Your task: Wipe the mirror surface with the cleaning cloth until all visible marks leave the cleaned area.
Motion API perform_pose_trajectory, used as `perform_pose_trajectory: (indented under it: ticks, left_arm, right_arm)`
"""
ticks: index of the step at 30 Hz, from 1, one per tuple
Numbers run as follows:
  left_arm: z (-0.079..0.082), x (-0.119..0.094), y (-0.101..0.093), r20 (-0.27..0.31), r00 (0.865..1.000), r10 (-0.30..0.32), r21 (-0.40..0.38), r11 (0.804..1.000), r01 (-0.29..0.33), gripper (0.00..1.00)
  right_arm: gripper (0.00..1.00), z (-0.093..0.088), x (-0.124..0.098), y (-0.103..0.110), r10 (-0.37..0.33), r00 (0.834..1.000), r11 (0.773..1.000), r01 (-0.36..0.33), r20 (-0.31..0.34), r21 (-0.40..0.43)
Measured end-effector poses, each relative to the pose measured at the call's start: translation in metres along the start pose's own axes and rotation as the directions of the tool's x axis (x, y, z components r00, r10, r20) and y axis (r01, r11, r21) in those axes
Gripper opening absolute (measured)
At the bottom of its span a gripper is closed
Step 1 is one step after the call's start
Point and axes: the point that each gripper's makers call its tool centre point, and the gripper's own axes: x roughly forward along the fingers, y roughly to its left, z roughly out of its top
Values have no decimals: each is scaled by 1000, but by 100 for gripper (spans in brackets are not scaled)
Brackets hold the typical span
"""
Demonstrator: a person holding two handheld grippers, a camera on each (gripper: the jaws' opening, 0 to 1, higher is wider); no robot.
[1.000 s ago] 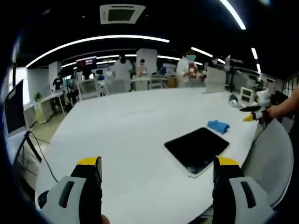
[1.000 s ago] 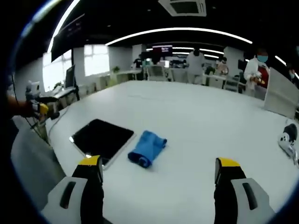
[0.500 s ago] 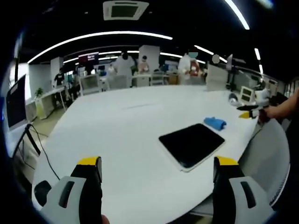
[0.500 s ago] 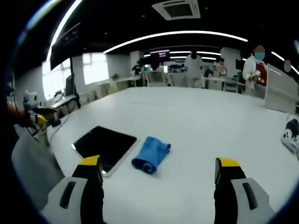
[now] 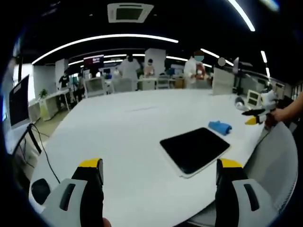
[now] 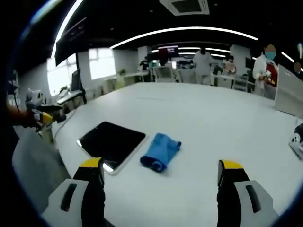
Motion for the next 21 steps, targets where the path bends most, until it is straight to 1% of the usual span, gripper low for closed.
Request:
perform_pose_trajectory:
  ticks: [2,3,4,5,6,8,10,13,15,17,18,21]
  left_arm:
    - [-6,2,1,-18,1000,-6,-19,1000,6,100]
    - [-5,2,0,-20,1000,-12,-16,1000,12,100]
    - [-1,1,-1,-4,1000,-20,1,1000,20,100]
    - [0,1,0,-3,1000,-22,3,1000,23,100]
    - [0,1,2,-9,1000,-27,2,1000,27,100]
    - [0,1,6,-10,1000,-27,6,1000,27,100]
    - [-1,1,10,-15,999,-28,6,1000,28,100]
    - [3,1,13,-16,999,-30,18,999,30,100]
    - [5,1,15,-13,1000,-28,20,999,28,100]
    - [3,1,17,-20,1000,-22,15,1000,22,100]
    - [3,1,18,-20,1000,-18,13,1000,19,100]
    - [5,-2,18,-14,1000,-8,-5,1000,8,100]
  right_arm:
    - [100,0,-1,-3,-17,1000,1000,17,-3,1]
    - [100,0,-2,-5,-27,1000,1000,27,-6,0]
    - [100,1,-3,-6,-35,999,999,35,-1,3]
    - [100,2,-3,-8,-43,999,999,43,5,6]
    - [100,0,-4,-11,-56,998,998,56,-4,23]
    - [100,-1,-4,-11,-57,998,998,58,-9,31]
    - [100,3,-5,-11,-67,998,997,67,7,24]
    - [100,5,-6,-15,-79,997,997,78,20,19]
    - [100,1,-6,-18,-84,996,996,84,6,29]
    - [100,-7,-5,-18,-80,996,996,81,-40,25]
    - [100,-7,-4,-17,-76,996,997,77,-43,17]
    - [100,-7,-3,-18,-70,995,997,67,-69,-47]
